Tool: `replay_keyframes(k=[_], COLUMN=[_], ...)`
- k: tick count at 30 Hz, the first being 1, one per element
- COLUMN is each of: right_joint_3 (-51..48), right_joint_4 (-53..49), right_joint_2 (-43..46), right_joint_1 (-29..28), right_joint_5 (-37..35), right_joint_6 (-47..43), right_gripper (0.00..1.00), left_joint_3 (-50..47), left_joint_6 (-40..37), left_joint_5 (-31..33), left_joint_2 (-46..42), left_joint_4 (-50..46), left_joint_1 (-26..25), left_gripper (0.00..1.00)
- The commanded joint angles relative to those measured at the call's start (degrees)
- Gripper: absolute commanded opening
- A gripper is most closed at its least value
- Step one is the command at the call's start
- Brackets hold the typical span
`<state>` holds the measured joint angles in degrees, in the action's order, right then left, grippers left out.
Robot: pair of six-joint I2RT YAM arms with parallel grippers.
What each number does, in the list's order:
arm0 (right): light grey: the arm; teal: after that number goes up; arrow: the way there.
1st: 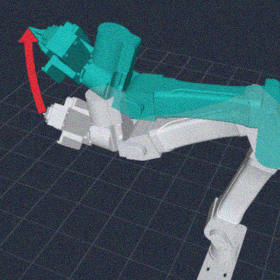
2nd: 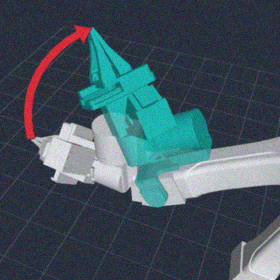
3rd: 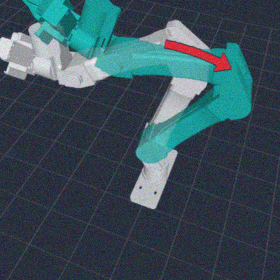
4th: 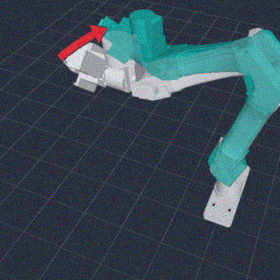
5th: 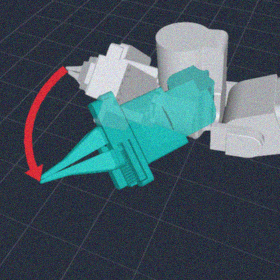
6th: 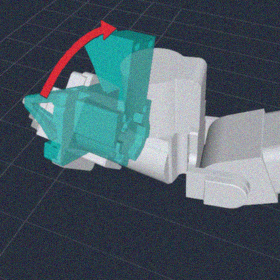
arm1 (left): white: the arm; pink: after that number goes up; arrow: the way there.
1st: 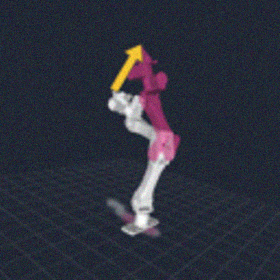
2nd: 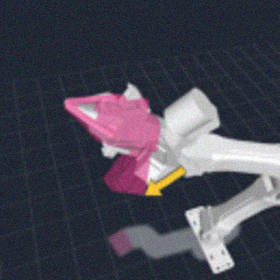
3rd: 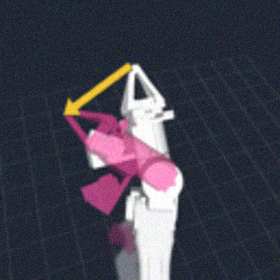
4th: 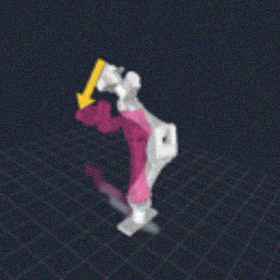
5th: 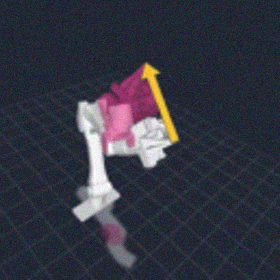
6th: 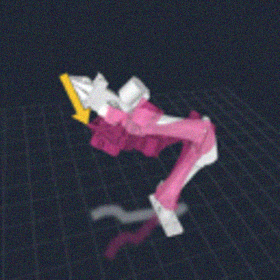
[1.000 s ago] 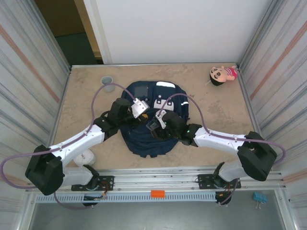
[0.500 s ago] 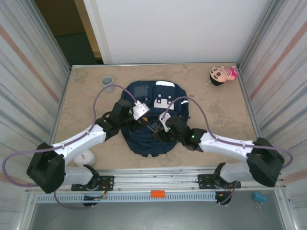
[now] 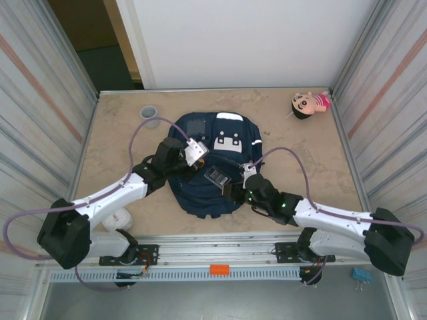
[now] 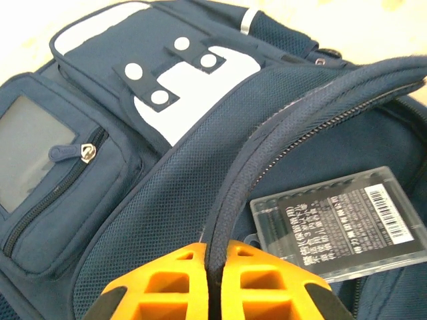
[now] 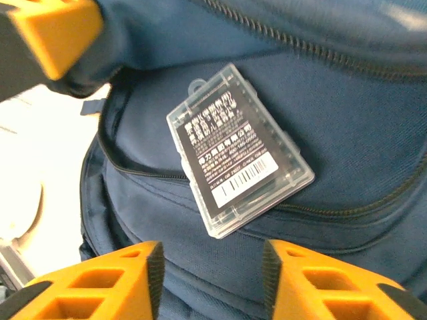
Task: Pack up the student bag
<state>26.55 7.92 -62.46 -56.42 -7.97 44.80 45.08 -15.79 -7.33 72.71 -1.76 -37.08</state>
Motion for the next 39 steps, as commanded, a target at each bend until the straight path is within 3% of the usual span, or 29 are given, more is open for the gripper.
replay_keyframes(k=[1,10,16,22,25,28,34,37,39], right_joint_3=[2.94,7.52,11.45,13.69,13.22,10.46,6.68,7.05,6.51], right_joint_4=[2.89,2.54,4.65,10.73,10.35,9.43,7.73,6.77,7.55], right_joint_2=[-4.29,-14.38,-18.05,-22.85,-20.81,-16.0,-11.7,-10.96,-8.62], right_joint_1=[-0.88,-1.68,0.6,4.88,5.45,5.26,1.67,-0.91,-0.9], right_joint_5=[-1.5,-5.33,-6.5,-3.26,-3.99,-4.02,1.25,-0.86,-0.62], right_joint_6=[8.32,11.75,5.98,1.81,-0.6,-2.45,1.72,0.93,-1.46], right_gripper=[0.4,0.32,0.25,0.23,0.25,0.35,0.38,0.35,0.36], left_joint_3=[-0.11,0.67,0.68,0.57,0.15,-0.52,-1.41,-1.44,-1.07], left_joint_6=[1.45,0.32,0.33,1.05,1.1,0.83,0.91,-0.17,-5.24], left_joint_5=[-1.63,-2.92,-4.93,-6.19,-5.05,-3.72,-2.82,-5.22,-10.42], left_joint_2=[-3.0,-2.96,-3.11,-3.6,-3.91,-4.32,-4.34,-4.49,-4.48], left_joint_4=[3.07,1.85,2.26,2.64,2.25,1.76,2.11,1.55,-2.13], left_joint_1=[0.05,-0.01,-0.1,-0.41,-0.45,-0.45,-0.36,-0.36,-0.72], left_gripper=[0.0,0.01,0.0,0.01,0.01,0.03,0.04,0.07,0.17])
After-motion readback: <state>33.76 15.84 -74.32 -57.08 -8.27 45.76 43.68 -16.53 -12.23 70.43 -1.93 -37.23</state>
